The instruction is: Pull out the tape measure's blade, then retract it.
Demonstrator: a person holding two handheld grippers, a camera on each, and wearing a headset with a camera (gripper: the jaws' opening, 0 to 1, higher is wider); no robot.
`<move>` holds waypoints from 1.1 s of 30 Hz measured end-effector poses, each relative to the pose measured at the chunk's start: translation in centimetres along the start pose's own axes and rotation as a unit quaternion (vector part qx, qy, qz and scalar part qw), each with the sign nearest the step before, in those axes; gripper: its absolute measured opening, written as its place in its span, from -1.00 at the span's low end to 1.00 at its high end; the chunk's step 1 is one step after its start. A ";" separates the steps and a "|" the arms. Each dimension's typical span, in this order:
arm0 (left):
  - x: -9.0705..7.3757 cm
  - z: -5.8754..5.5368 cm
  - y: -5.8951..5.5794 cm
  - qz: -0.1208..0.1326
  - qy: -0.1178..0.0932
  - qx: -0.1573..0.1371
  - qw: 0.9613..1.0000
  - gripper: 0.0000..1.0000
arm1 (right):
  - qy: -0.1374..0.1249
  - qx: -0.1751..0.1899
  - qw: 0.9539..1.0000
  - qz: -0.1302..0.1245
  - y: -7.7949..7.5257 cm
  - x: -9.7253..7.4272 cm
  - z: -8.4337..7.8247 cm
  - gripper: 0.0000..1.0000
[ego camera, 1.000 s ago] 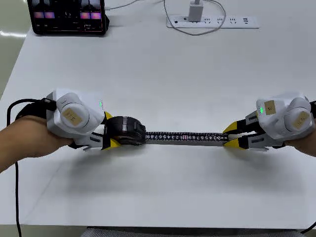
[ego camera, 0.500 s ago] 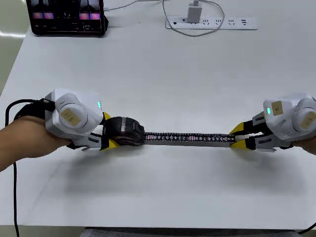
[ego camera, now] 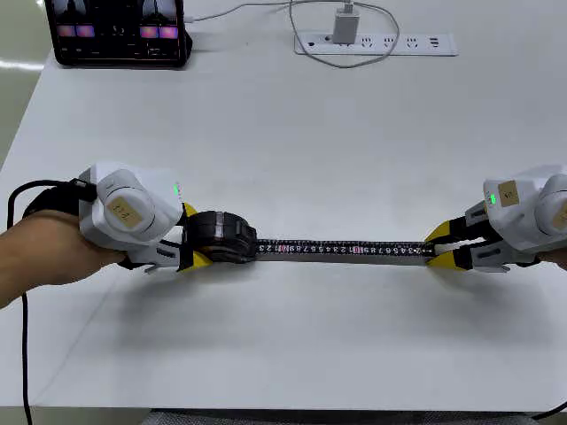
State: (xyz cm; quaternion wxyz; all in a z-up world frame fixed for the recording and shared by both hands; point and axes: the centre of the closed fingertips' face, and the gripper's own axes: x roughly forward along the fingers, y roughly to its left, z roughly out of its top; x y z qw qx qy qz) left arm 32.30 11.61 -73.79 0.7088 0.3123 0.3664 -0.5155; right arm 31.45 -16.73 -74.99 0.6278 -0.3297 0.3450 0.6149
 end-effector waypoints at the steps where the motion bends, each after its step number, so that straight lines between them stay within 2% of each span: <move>1: 0.0 0.0 0.0 0.000 0.001 0.000 1.000 -0.46 | 0.001 0.002 1.000 0.000 0.0 0.0 -0.1 -0.83; 20: 0.1 0.1 0.1 0.002 0.007 0.000 1.000 -0.43 | 0.009 0.014 1.000 -0.005 -0.1 0.2 0.0 -0.79; 33: 0.0 0.2 0.1 0.004 0.004 0.012 1.000 -0.42 | 0.012 0.019 1.000 -0.007 0.1 0.1 -0.1 -0.76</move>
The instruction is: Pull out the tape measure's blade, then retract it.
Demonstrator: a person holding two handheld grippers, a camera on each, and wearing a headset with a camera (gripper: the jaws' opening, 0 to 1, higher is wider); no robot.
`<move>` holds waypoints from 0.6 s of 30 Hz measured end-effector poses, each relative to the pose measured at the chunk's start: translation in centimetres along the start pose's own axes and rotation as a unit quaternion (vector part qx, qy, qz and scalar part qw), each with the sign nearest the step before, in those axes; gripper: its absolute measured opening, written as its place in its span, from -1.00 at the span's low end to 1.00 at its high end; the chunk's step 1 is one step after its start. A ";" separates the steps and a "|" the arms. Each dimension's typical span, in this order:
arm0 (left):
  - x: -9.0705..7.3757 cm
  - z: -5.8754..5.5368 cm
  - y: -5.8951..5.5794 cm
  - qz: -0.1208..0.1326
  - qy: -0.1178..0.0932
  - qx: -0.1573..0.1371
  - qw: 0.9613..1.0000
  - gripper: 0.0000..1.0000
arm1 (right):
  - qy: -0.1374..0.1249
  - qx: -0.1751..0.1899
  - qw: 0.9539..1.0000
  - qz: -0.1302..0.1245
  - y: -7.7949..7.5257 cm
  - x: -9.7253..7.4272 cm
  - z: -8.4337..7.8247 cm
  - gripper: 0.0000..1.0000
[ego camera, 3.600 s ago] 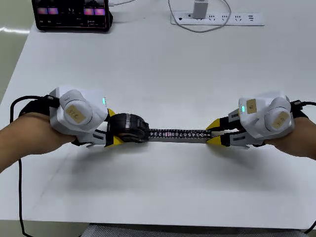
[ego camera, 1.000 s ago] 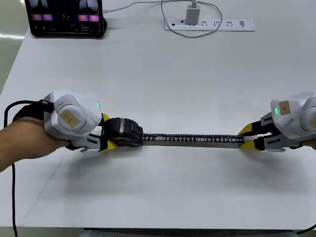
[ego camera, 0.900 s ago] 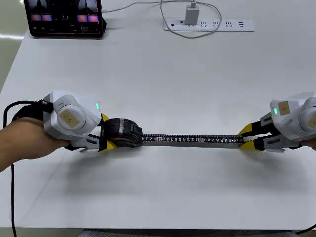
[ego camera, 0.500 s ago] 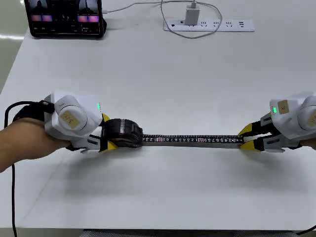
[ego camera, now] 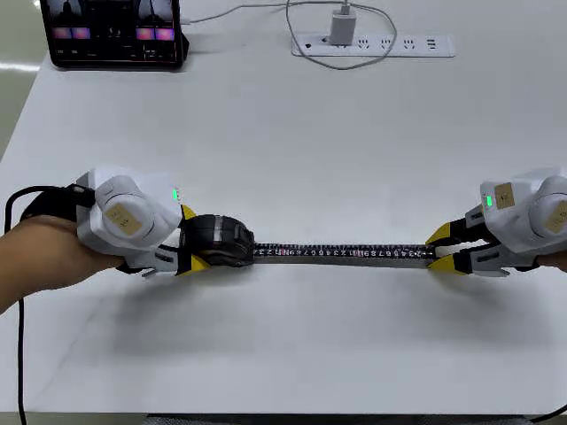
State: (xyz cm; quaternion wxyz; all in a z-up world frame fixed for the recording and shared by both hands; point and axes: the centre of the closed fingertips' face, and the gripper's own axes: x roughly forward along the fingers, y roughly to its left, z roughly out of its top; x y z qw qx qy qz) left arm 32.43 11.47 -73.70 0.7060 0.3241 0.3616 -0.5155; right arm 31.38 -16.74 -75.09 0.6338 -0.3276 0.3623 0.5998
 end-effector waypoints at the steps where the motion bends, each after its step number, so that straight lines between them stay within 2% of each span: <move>1: 0.0 0.0 0.0 0.000 0.000 0.001 1.000 -0.41 | 0.000 0.002 1.000 0.000 0.0 0.0 0.0 -0.75; 4: -0.1 0.1 0.0 -0.002 0.000 -0.004 1.000 -0.39 | -0.012 0.021 1.000 -0.001 0.0 -0.3 0.3 -0.67; 9: -0.2 0.1 -0.1 -0.002 0.004 0.001 1.000 -0.34 | -0.009 0.019 1.000 -0.007 -0.1 -0.5 0.2 -0.62; 14: -0.2 0.2 -0.2 -0.007 -0.001 -0.005 1.000 -0.29 | -0.009 0.020 1.000 -0.007 0.0 -0.4 0.3 -0.61; 18: -0.3 0.4 -0.2 -0.007 -0.005 -0.010 1.000 -0.21 | -0.012 0.032 0.999 -0.014 -0.2 -0.5 0.5 -0.53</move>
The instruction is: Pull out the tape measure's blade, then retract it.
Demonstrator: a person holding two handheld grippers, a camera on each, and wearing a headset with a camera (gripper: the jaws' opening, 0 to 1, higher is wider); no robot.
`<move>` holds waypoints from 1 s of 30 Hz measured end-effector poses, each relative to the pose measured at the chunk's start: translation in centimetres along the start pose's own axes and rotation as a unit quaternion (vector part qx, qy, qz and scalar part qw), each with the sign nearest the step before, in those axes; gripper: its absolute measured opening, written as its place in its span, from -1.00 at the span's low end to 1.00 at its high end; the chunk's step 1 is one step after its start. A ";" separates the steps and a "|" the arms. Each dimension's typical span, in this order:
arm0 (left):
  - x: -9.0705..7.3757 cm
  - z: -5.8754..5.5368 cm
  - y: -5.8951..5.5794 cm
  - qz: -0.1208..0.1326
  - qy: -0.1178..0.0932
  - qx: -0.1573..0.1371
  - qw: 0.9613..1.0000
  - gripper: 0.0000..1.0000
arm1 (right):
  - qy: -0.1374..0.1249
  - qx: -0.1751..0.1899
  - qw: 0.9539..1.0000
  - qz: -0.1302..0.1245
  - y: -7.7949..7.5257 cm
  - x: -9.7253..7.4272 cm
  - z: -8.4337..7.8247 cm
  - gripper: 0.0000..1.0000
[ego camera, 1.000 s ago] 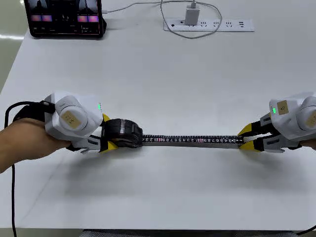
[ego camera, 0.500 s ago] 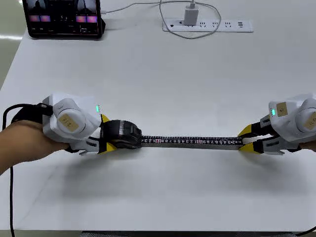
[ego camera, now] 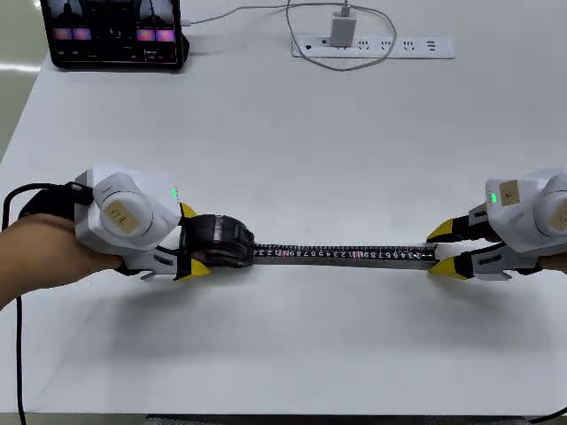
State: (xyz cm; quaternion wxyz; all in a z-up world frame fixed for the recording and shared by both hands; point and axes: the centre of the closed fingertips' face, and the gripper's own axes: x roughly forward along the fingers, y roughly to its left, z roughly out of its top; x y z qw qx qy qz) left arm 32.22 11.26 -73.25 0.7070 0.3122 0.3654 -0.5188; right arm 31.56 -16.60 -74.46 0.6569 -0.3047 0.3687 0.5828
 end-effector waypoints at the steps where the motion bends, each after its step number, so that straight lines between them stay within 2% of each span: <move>1: 0.0 0.0 0.0 0.000 -0.002 -0.001 1.000 -0.18 | -0.001 0.006 1.000 -0.002 0.0 0.0 0.0 -0.48; 2: -0.1 0.0 0.1 0.001 -0.002 -0.005 1.000 -0.16 | -0.010 0.029 1.000 0.001 0.2 -0.1 0.4 -0.42; 6: -0.5 0.2 0.0 0.001 -0.008 -0.018 1.000 -0.05 | -0.013 0.035 0.999 -0.001 0.3 -0.2 0.5 -0.32; 13: -1.2 0.1 0.2 0.017 -0.014 -0.045 0.999 0.04 | -0.023 0.052 0.998 -0.007 0.7 -0.4 0.7 -0.20; 16: -1.6 0.2 0.2 0.024 -0.023 -0.059 0.998 0.08 | -0.025 0.057 0.998 -0.011 0.9 -0.7 0.8 -0.17; 30: -3.1 0.9 0.1 0.047 -0.058 -0.096 0.993 0.15 | -0.042 0.097 0.993 -0.050 1.2 -2.0 0.9 0.03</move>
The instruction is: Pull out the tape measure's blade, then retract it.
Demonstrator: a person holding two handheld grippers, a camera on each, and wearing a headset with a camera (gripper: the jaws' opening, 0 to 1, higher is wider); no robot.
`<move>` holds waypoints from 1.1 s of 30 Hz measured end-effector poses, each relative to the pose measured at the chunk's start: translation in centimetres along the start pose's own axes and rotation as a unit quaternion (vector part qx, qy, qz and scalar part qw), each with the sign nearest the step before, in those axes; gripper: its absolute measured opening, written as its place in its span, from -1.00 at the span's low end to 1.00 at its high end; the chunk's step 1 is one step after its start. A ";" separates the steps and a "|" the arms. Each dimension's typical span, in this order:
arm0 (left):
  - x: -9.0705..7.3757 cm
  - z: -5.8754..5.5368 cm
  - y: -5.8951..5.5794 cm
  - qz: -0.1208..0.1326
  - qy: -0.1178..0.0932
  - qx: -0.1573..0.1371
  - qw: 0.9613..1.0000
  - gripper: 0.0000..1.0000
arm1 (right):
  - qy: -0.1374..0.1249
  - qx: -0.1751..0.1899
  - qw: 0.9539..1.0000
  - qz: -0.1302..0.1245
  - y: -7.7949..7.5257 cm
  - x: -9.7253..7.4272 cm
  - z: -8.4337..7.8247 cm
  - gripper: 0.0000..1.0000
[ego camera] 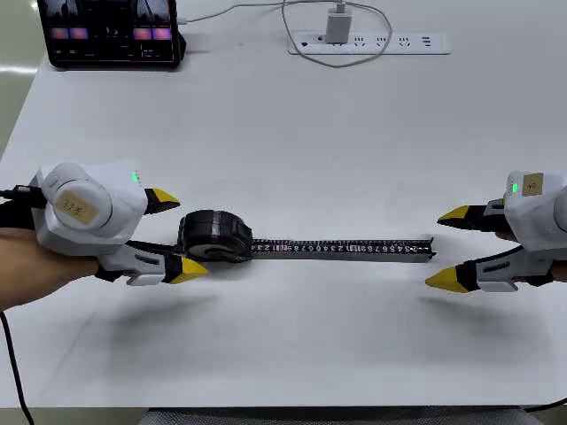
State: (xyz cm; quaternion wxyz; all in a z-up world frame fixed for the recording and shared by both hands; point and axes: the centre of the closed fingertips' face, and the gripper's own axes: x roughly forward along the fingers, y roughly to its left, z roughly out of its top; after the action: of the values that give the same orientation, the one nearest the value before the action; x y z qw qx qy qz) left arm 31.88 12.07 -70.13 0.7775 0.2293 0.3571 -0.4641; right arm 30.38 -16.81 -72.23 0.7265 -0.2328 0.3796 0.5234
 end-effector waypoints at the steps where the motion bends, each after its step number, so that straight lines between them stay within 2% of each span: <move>1: -0.1 0.1 0.0 0.001 -0.002 -0.003 1.000 0.15 | -0.002 0.001 1.000 -0.003 0.0 -0.1 0.0 0.04; 18: -1.4 0.2 -0.7 0.047 -0.040 -0.033 0.998 0.22 | -0.038 0.046 0.997 -0.045 0.5 -1.0 0.5 0.21; 21: -1.8 0.4 -0.5 0.059 -0.056 -0.051 0.995 0.24 | -0.043 0.053 0.996 -0.050 0.8 -1.1 0.2 0.27; 25: -2.3 0.3 -0.6 0.069 -0.063 -0.058 0.994 0.27 | -0.042 0.051 0.996 -0.062 0.9 -1.5 -0.1 0.31; 27: -2.5 0.4 -0.7 0.072 -0.070 -0.070 0.993 0.30 | -0.050 0.061 0.995 -0.064 0.9 -1.8 0.0 0.34; 33: -3.2 0.7 -1.2 0.082 -0.088 -0.083 0.989 0.35 | -0.059 0.062 0.993 -0.076 1.3 -2.2 0.3 0.46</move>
State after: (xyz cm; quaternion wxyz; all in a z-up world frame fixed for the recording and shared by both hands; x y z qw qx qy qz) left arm 30.07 12.85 -67.28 0.8579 0.1506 0.3042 -0.3857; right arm 28.90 -17.42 -70.20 0.7984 -0.1842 0.3485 0.4552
